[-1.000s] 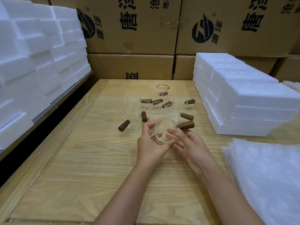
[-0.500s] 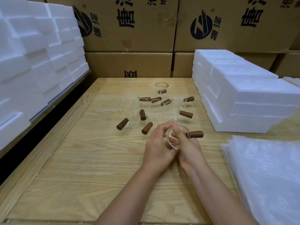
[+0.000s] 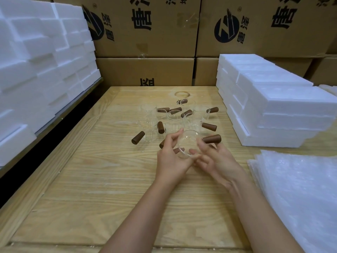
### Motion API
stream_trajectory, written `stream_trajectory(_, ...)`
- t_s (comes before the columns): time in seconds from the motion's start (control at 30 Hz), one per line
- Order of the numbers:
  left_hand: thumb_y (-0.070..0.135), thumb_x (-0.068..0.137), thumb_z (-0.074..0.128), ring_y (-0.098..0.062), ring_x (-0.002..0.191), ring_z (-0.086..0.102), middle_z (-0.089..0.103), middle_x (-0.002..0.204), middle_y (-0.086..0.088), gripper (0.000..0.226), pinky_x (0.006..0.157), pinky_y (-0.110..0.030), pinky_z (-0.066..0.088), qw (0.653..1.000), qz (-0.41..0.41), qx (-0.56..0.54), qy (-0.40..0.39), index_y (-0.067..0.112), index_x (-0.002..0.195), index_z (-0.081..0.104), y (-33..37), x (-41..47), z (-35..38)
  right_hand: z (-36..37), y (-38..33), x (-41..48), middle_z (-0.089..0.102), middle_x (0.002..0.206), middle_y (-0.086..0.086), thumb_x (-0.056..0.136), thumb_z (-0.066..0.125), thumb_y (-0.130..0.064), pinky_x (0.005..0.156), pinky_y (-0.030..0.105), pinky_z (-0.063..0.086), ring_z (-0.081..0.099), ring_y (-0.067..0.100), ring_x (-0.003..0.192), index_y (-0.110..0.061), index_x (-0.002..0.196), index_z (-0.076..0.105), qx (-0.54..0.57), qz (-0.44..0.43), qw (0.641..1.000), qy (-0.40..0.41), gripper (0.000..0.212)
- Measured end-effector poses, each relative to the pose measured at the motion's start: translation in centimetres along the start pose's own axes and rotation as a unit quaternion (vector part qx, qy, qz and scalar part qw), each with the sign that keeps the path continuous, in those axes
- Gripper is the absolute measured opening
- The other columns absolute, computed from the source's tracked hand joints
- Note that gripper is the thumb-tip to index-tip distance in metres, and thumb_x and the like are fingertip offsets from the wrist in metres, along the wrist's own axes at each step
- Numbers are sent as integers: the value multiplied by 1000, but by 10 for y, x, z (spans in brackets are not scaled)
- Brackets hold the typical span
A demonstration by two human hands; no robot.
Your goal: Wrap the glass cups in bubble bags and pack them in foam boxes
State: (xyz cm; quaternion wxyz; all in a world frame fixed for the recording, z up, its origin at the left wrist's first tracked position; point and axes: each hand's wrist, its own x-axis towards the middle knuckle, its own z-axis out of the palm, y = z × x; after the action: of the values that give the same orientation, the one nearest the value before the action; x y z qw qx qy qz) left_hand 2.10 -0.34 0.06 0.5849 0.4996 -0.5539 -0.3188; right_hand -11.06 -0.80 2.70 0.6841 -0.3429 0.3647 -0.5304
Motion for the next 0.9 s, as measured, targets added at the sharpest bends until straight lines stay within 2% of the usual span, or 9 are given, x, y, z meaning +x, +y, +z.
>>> stream_trajectory(0.07, 12, 60, 91, 2, 101, 63, 61, 115, 23, 66, 80, -11, 49, 1000, -15, -22, 0, 39, 107, 53, 0, 2, -3, -6, -7, 1, 64, 122, 2, 73, 68, -20, 83, 42, 56, 63, 27, 110, -22, 124, 52, 24, -30, 999, -19, 53)
stream_trajectory(0.13, 12, 61, 91, 9, 102, 61, 63, 111, 21, 65, 79, -13, 51, 999, -17, -34, -3, 38, 107, 54, -1, 4, -5, -9, -9, 2, 66, 122, 3, 79, 63, -20, 80, 38, 57, 65, 26, 106, -20, 127, 53, 12, -59, 998, -35, 49)
stream_trajectory(0.23, 13, 63, 90, 5, 106, 60, 62, 117, 19, 65, 82, -25, 55, 998, -28, -51, -21, 34, 113, 55, 2, 6, -7, -9, -6, 2, 68, 113, 8, 80, 62, -23, 81, 38, 58, 66, 28, 100, -17, 110, 59, -45, -96, 994, -4, 31)
stream_trajectory(0.3, 14, 65, 88, 0, 109, 61, 61, 125, 12, 71, 86, -29, 54, 997, -33, -60, -38, 31, 124, 51, 4, 7, -7, -8, -6, 2, 69, 107, 8, 81, 62, -26, 78, 37, 58, 66, 27, 94, -15, 107, 59, -77, -123, 989, 16, 28)
stream_trajectory(0.43, 31, 59, 87, -4, 115, 59, 56, 135, 4, 99, 84, -20, 49, 994, -6, -78, -81, 45, 137, 29, 6, 4, -8, -5, -7, 2, 72, 96, 1, 86, 59, -26, 69, 28, 56, 66, 20, 77, -14, 104, 58, -88, -170, 979, 63, 21)
stream_trajectory(0.5, 40, 59, 83, -2, 123, 53, 48, 142, 4, 106, 90, -20, 48, 992, 21, -59, -110, 53, 140, 17, 5, 1, -10, -4, -7, 2, 73, 90, -1, 92, 57, -23, 69, 25, 55, 65, 17, 74, -11, 100, 60, -87, -187, 974, 94, 15)
stream_trajectory(0.6, 33, 64, 84, 5, 134, 37, 28, 155, 11, 112, 96, -13, 42, 987, 74, 4, -140, 51, 144, 7, 2, 0, -10, -4, -9, 0, 70, 81, 3, 93, 59, -23, 64, 22, 55, 66, 13, 70, -5, 95, 61, -58, -179, 972, 141, 18)
stream_trajectory(0.73, 18, 68, 85, -4, 145, 22, 16, 160, 11, 109, 111, -34, 37, 976, 158, 92, -121, 44, 147, 14, -3, 3, -5, -2, -10, -3, 69, 80, 11, 90, 62, -26, 59, 22, 55, 69, 15, 66, 2, 98, 63, -27, -130, 977, 168, 29)
stream_trajectory(0.9, 24, 71, 85, 4, 139, 31, 35, 152, 14, 86, 111, -29, 37, 981, 164, 86, -59, 42, 138, 34, -5, 6, -4, 3, -6, -7, 69, 84, 20, 88, 65, -24, 57, 24, 56, 70, 21, 67, 4, 95, 64, -15, -101, 978, 183, 29)
